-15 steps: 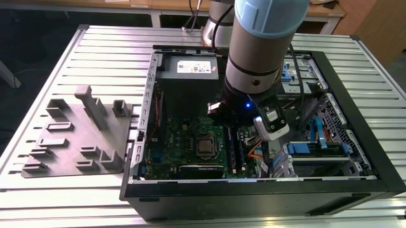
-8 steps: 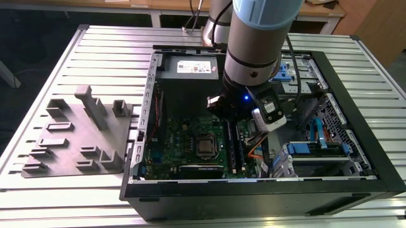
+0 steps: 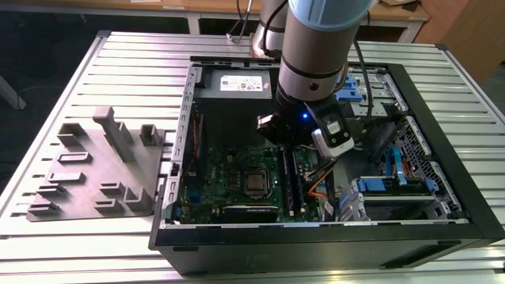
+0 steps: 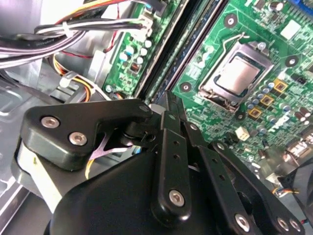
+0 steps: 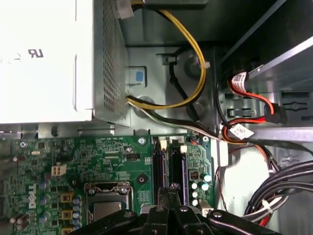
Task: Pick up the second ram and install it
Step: 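Press down the second ram until it locks into place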
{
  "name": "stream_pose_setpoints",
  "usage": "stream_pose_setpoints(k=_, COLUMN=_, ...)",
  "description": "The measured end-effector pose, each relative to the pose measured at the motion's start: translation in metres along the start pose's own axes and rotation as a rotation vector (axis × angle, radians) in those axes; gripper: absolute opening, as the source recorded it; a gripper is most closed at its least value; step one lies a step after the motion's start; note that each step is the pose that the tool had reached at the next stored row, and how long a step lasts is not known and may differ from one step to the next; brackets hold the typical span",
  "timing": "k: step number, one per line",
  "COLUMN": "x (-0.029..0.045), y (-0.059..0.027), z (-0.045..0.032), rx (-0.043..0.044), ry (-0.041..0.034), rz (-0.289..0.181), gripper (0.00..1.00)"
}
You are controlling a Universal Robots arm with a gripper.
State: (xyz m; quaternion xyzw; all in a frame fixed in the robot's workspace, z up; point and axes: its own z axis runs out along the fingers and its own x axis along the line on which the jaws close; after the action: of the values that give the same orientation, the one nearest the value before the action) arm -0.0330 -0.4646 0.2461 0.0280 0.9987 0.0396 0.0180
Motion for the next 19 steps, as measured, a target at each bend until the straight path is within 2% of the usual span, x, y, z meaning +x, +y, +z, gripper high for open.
stream_pose_setpoints(k=8, x=0.0006, y=0.0131, z=0.0037, rx=0.0017, ry=0.0000, rz=0.000, gripper=0.07)
stream_pose_setpoints(k=11, x=0.0005, y=0.0151, z=0.0087, rx=0.0048, ry=-0.0003, rz=0.000, gripper=0.07)
stream_pose_setpoints(k=19, x=0.0002, y=0.0155, z=0.0111, rx=0.0047, ry=-0.0003, rz=0.000, gripper=0.07)
